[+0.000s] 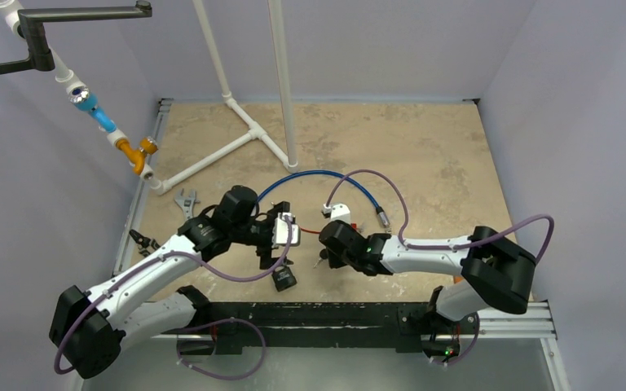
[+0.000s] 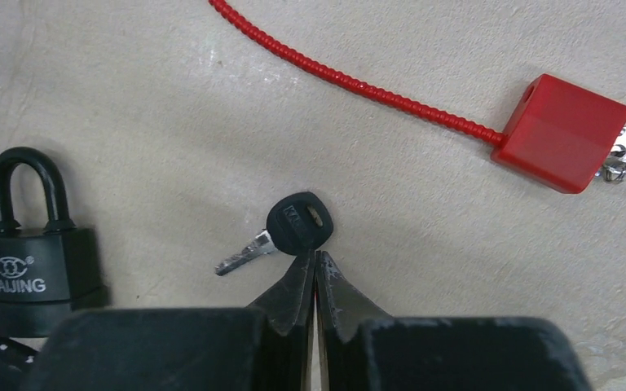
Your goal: Unlock with the key
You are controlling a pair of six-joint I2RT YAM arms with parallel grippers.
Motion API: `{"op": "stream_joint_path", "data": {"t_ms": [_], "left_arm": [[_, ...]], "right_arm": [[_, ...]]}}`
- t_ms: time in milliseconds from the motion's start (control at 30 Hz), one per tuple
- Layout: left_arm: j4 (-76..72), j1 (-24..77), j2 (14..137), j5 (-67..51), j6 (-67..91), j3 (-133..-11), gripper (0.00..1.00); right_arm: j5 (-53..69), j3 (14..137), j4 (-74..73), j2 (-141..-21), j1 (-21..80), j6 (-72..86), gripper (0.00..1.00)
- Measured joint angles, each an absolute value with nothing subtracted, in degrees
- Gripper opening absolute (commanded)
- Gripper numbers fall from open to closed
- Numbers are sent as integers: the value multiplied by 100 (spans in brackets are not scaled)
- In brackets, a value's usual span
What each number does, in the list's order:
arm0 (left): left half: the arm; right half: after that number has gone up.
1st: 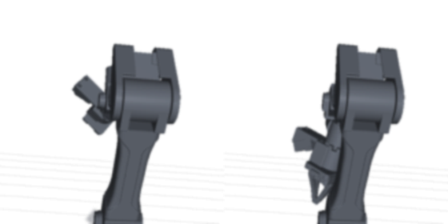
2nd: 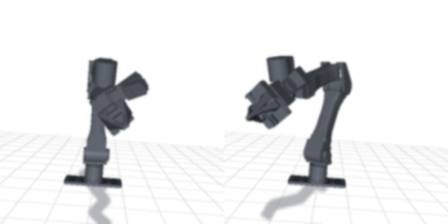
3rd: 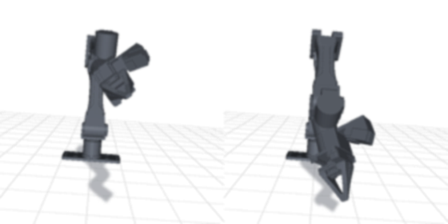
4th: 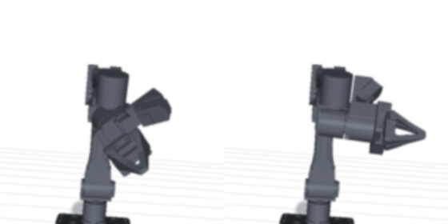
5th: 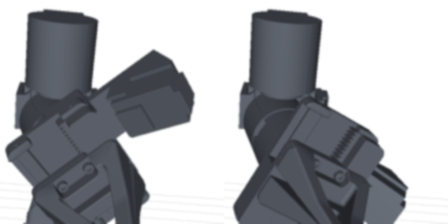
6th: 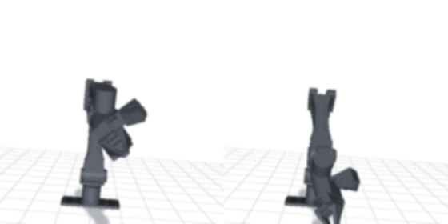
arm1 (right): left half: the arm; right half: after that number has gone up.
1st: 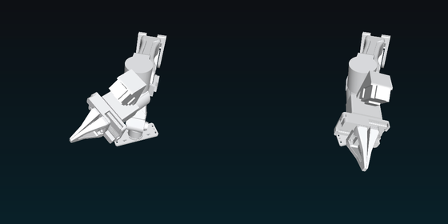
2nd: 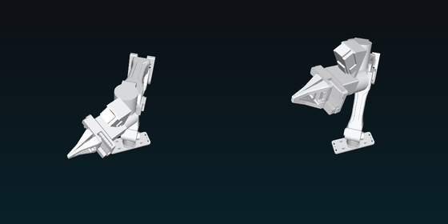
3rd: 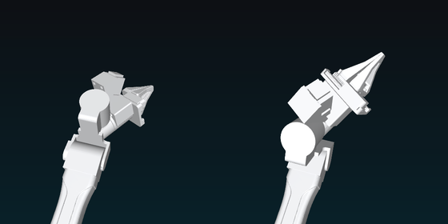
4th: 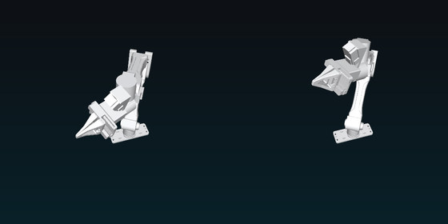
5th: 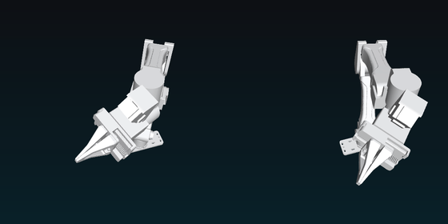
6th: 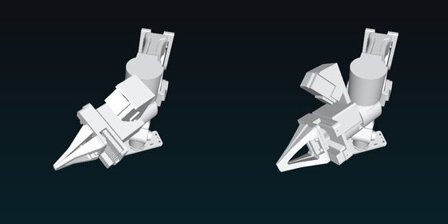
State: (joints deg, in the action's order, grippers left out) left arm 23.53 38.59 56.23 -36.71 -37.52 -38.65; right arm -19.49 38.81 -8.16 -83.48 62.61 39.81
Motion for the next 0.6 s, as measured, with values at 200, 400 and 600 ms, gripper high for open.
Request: {"op": "stream_joint_path", "data": {"t_ms": [200,400,600], "left_arm": [[2029,3859,6171,-3673,-3752,-3863,100],[2058,3848,6845,-3601,-3647,-4117,100],[2060,3557,6980,-3557,-3201,-4611,100]], "right_arm": [[-1811,3710,-646,-7970,6261,3962,0],[-1741,3570,-502,-7363,6250,3922,42],[-1728,3841,-725,-7734,6215,3833,57]]}}
